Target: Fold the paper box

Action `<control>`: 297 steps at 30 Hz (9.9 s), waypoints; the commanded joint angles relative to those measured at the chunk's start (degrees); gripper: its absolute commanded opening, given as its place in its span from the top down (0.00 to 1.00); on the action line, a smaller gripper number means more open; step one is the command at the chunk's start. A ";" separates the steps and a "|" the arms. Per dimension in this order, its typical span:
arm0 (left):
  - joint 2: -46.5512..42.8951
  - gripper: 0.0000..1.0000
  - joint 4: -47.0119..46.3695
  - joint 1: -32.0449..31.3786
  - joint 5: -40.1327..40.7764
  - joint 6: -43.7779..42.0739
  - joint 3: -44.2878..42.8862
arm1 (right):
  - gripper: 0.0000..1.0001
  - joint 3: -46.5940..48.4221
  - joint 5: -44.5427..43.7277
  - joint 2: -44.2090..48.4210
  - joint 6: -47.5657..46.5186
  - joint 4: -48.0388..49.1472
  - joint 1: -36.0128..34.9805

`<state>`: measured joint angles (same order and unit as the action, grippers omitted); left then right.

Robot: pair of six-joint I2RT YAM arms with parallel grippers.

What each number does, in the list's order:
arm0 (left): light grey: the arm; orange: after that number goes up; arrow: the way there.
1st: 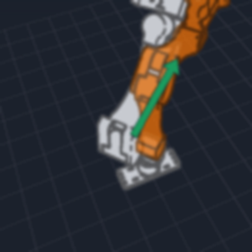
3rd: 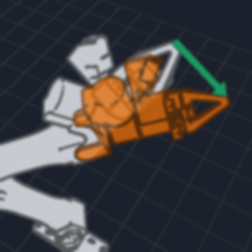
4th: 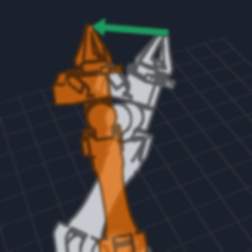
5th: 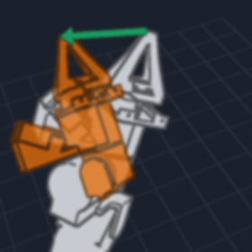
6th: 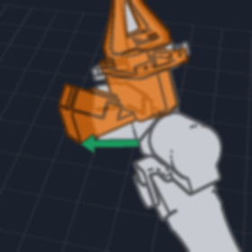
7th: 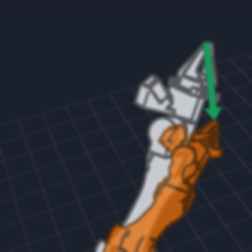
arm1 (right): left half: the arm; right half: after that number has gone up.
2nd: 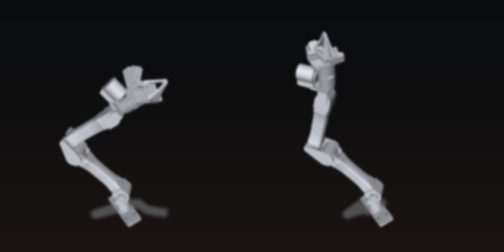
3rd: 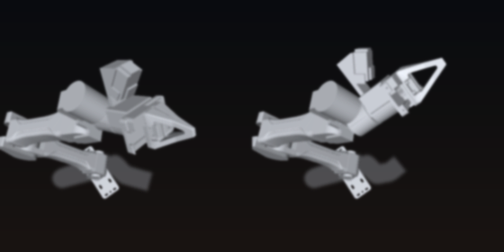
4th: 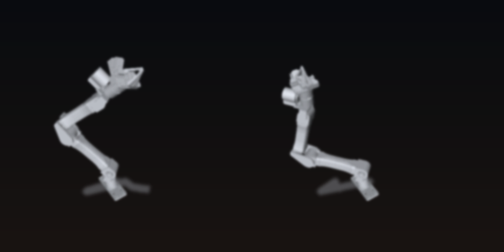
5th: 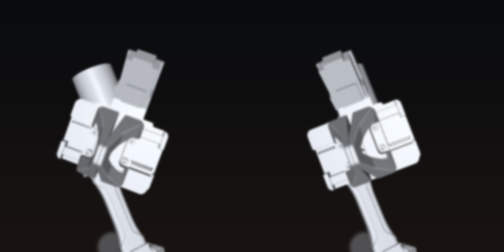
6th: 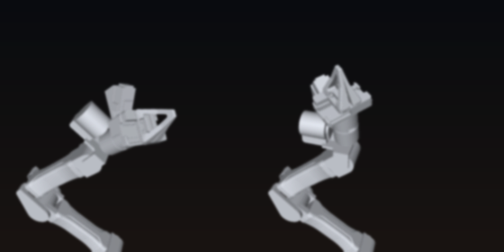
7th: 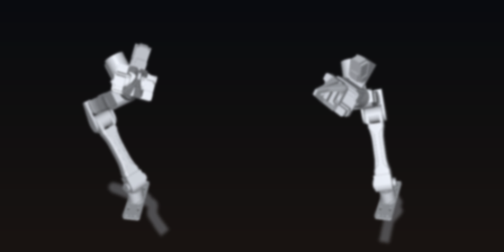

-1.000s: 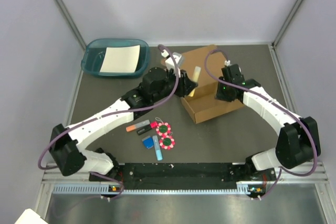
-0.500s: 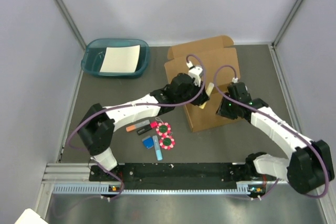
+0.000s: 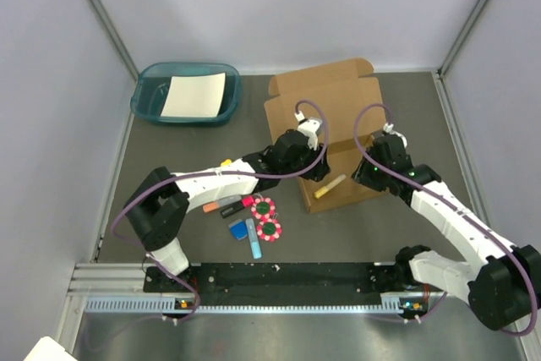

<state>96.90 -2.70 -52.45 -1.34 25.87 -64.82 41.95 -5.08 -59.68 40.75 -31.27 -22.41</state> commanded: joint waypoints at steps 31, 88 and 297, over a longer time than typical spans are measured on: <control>-16.12 0.48 1.29 5.95 11.89 -2.84 9.97 | 0.59 8.92 -13.18 -4.14 0.58 -0.52 -12.13; -1.97 0.82 11.84 5.07 24.89 1.03 7.16 | 0.49 5.42 -16.10 2.47 -8.06 -2.84 5.63; 5.40 1.00 -13.03 40.67 -41.64 -17.87 -9.10 | 0.67 24.40 23.36 -27.51 -32.05 24.06 16.26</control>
<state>105.69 -13.28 -11.57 -43.13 10.33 -74.70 63.55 14.72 -86.24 9.41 -6.09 -6.24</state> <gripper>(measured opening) 0.044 0.369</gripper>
